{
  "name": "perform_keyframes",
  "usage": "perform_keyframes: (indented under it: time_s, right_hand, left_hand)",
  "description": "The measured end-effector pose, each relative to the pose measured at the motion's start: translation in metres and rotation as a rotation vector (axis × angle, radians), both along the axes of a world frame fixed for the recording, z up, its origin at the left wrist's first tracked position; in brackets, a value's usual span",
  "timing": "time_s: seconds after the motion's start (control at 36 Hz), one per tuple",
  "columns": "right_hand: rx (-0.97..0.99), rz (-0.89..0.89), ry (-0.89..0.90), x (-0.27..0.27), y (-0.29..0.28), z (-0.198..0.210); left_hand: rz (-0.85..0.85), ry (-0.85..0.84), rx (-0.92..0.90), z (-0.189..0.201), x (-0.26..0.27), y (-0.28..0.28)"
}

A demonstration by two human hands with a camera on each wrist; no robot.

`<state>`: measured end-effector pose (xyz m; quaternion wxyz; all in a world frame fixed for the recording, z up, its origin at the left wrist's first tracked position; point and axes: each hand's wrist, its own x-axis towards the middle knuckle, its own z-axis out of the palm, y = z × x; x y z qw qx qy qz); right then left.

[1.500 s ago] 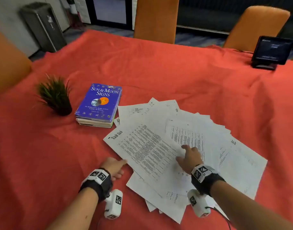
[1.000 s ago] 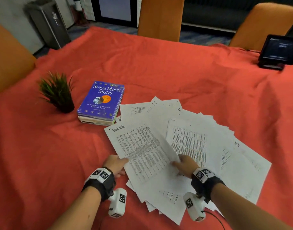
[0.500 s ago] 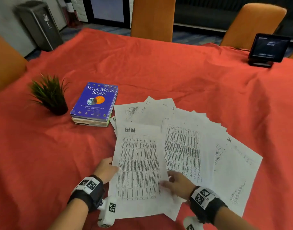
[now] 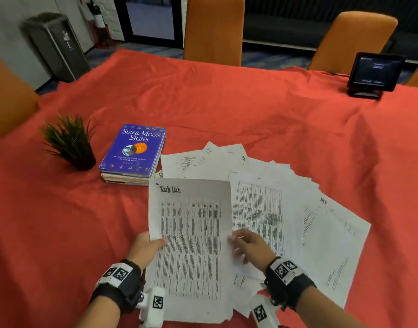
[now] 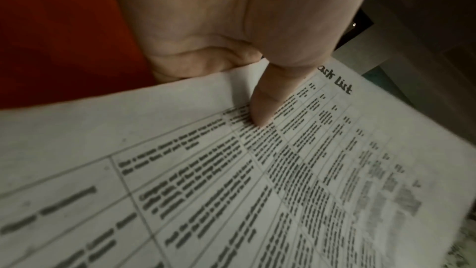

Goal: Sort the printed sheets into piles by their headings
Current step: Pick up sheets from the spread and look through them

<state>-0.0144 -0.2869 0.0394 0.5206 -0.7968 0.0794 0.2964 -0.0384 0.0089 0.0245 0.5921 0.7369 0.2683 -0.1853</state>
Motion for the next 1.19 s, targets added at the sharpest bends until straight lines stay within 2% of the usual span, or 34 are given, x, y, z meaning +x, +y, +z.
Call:
perform_keyframes:
  time_s: [0.17,0.22,0.31,0.39,0.61,0.81,1.08,1.19]
  right_hand:
    - [-0.487,-0.316,-0.1,0.019,-0.052,-0.025]
    - [-0.632,-0.358,-0.088,0.02,-0.065,-0.026]
    - [-0.733,-0.38,0.003,0.018,-0.076,-0.024]
    - [-0.744,-0.379,0.089,0.013,-0.08,-0.028]
    - [-0.564,-0.41,0.146,0.019,-0.075,-0.031]
    - [-0.74,-0.426,0.178,0.019,-0.065,-0.026]
    - [-0.62,-0.525,0.33,0.032,-0.054,-0.021]
    - [-0.688,-0.524,0.328,0.033,-0.056,-0.033]
  left_hand:
    - [0.053,0.036,-0.009,-0.004,-0.004,0.003]
    - [0.069,0.049,-0.002,-0.007,-0.005,0.005]
    - [0.088,0.059,0.007,-0.012,-0.004,0.008]
    - [0.105,0.058,0.005,-0.015,-0.005,0.011]
    - [0.113,0.073,0.01,-0.015,-0.008,0.02]
    - [0.112,0.081,-0.003,-0.014,-0.01,0.023]
    - [0.093,0.062,-0.027,-0.017,-0.011,0.016]
    - [0.091,0.059,-0.037,-0.017,-0.011,0.018]
